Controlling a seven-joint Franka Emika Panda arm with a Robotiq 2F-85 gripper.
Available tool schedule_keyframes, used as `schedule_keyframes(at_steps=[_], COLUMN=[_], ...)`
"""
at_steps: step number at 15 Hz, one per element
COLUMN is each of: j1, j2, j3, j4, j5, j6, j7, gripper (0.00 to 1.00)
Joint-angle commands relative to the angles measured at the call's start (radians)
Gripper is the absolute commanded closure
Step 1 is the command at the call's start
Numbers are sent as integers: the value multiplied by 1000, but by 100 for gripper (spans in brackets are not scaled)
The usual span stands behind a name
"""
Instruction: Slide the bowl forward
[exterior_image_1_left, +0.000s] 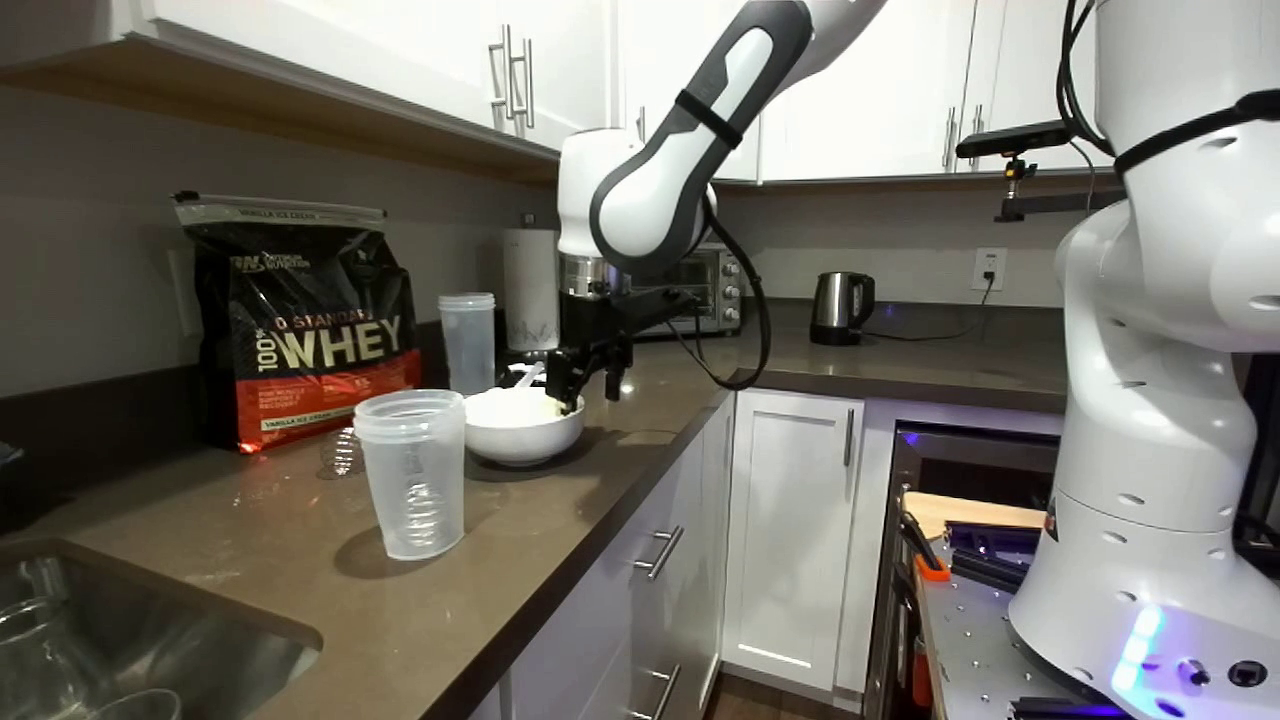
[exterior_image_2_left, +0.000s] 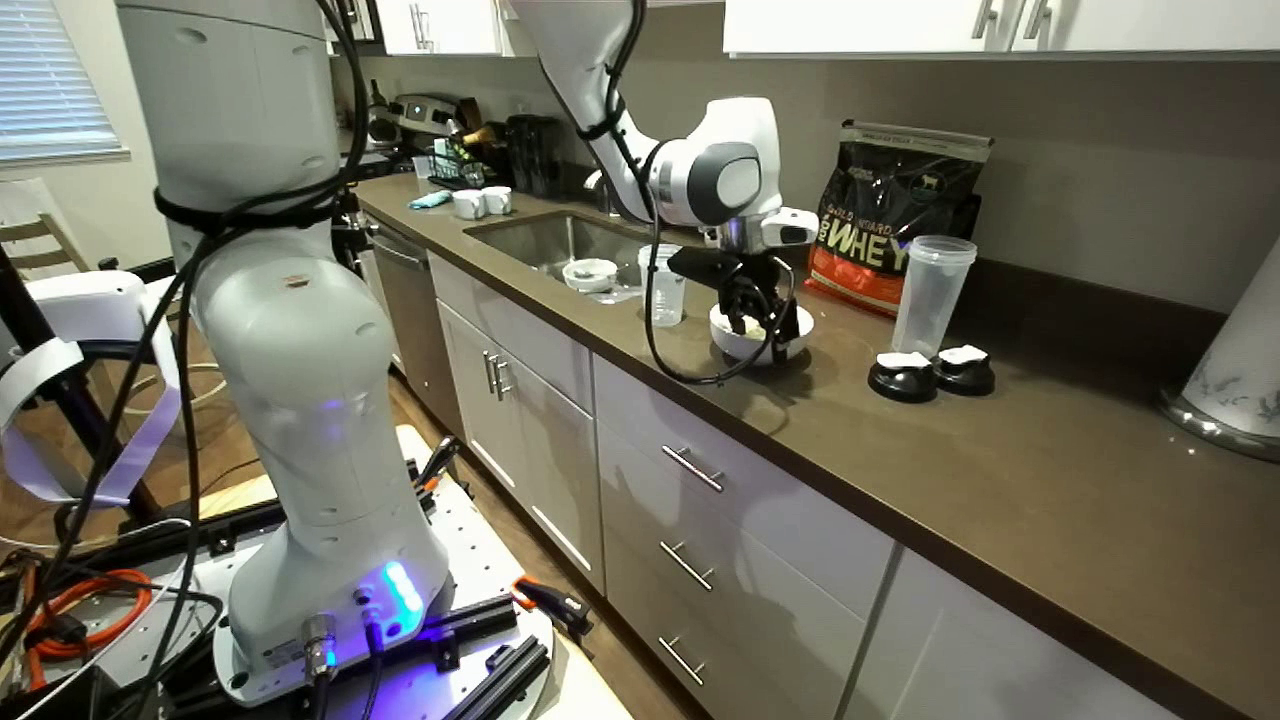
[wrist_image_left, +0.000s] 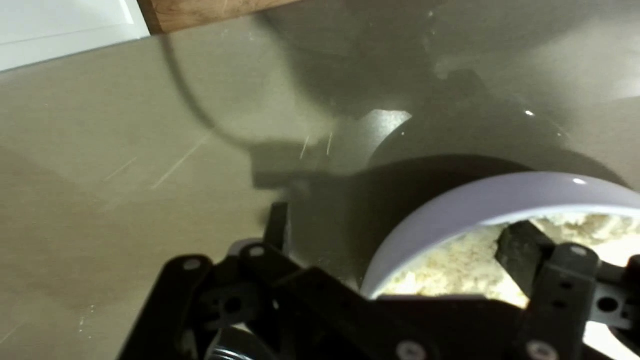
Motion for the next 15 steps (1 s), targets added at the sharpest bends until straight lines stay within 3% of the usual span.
schedule_keyframes(at_steps=[1, 15], j1=[-32, -68], j2=[-60, -111], j3=[26, 76], j4=[-21, -14], j5=[-31, 17], j6=[-51, -109], j7=[17, -28], gripper=[0, 0])
